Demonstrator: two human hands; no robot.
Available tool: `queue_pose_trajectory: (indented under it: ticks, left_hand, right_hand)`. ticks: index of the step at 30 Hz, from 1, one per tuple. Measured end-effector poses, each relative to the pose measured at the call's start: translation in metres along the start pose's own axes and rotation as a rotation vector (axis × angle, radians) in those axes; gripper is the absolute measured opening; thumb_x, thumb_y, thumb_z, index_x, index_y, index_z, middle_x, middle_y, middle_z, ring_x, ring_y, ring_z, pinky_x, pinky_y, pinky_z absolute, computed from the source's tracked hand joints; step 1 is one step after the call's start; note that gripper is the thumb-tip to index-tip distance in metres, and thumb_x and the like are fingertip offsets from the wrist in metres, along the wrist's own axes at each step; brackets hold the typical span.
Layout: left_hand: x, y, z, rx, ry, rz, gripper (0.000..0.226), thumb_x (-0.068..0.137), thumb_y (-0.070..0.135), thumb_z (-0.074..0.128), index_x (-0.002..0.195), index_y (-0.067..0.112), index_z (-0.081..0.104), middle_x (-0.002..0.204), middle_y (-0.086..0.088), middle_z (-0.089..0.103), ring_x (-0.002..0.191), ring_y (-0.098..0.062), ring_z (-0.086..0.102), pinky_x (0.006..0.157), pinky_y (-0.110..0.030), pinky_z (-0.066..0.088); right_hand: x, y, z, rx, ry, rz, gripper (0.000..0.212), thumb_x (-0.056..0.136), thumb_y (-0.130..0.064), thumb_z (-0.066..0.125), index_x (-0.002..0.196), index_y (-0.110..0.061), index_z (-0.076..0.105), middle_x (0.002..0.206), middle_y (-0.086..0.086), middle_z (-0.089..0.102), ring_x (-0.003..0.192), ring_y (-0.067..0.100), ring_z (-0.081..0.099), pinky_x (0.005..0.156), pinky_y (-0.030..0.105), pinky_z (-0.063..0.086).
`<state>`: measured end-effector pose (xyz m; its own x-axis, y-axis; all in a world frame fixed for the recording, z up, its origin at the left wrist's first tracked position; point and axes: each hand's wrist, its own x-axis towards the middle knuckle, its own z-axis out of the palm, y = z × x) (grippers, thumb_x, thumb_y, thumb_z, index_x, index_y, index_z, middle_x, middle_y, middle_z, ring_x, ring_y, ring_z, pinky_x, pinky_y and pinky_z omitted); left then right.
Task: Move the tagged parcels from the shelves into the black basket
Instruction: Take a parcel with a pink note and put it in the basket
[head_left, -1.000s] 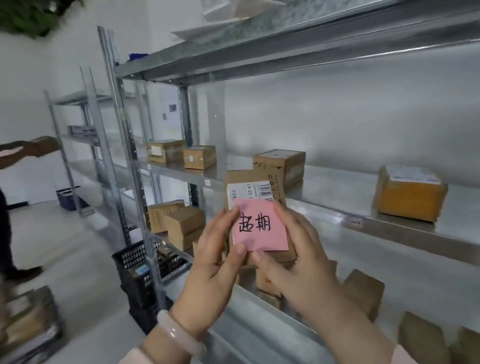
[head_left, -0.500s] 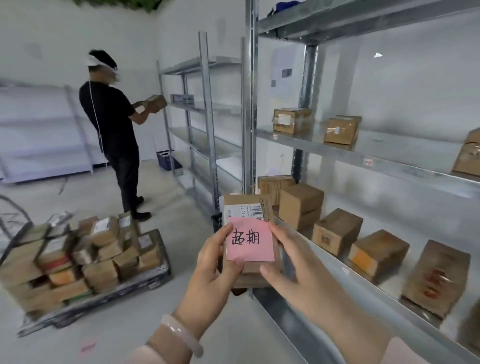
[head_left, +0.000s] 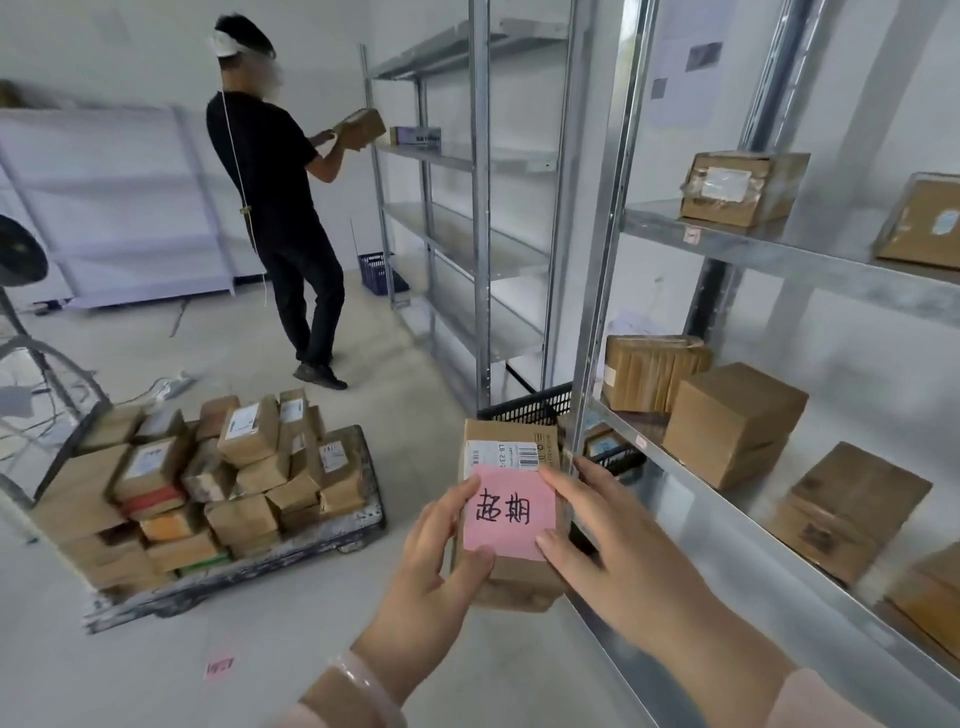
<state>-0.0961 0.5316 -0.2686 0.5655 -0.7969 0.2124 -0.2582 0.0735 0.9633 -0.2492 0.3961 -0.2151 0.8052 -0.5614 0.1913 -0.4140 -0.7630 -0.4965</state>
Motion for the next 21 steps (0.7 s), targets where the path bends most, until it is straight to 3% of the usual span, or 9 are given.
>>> queue_pose_trajectory:
  ticks: [7, 13, 17, 21]
  left_hand:
    - [0.123, -0.042, -0.024, 0.029, -0.038, -0.076, 0.056, 0.076, 0.057, 0.06, 0.13, 0.058, 0.044, 0.136, 0.008, 0.054, 0.128, -0.014, 0.048, 0.109, -0.047, 0.039]
    - [0.202, -0.093, -0.051, -0.03, -0.029, -0.184, 0.057, 0.07, 0.059, 0.063, 0.126, 0.06, 0.048, 0.137, -0.001, 0.053, 0.122, -0.015, 0.057, 0.103, -0.044, 0.048]
    - [0.263, -0.137, -0.071, -0.084, -0.033, -0.26, 0.059, 0.067, 0.056, 0.068, 0.123, 0.06, 0.051, 0.136, -0.004, 0.054, 0.12, -0.021, 0.059, 0.099, -0.049, 0.051]
    - [0.343, -0.18, -0.079, -0.078, -0.138, -0.296, 0.054, 0.071, 0.049, 0.066, 0.119, 0.067, 0.049, 0.135, 0.001, 0.054, 0.119, -0.015, 0.059, 0.096, -0.038, 0.053]
  right_hand:
    - [0.124, 0.038, 0.016, -0.011, -0.07, 0.067, 0.061, 0.09, -0.066, 0.034, 0.145, -0.055, 0.009, 0.158, -0.016, 0.007, 0.144, 0.008, 0.01, 0.114, 0.032, 0.022]
    - [0.214, 0.061, 0.045, 0.035, -0.159, 0.104, 0.065, 0.09, -0.064, 0.036, 0.147, -0.05, 0.008, 0.159, -0.014, 0.003, 0.146, 0.008, 0.006, 0.115, 0.032, 0.017]
    - [0.265, 0.077, 0.068, 0.018, -0.189, 0.146, 0.064, 0.091, -0.063, 0.037, 0.146, -0.051, 0.006, 0.158, -0.019, -0.001, 0.144, 0.002, 0.002, 0.109, 0.021, 0.011]
    - [0.319, 0.097, 0.085, 0.022, -0.212, 0.294, 0.064, 0.092, -0.062, 0.037, 0.147, -0.05, 0.007, 0.157, -0.022, -0.002, 0.144, 0.004, 0.003, 0.112, 0.025, 0.012]
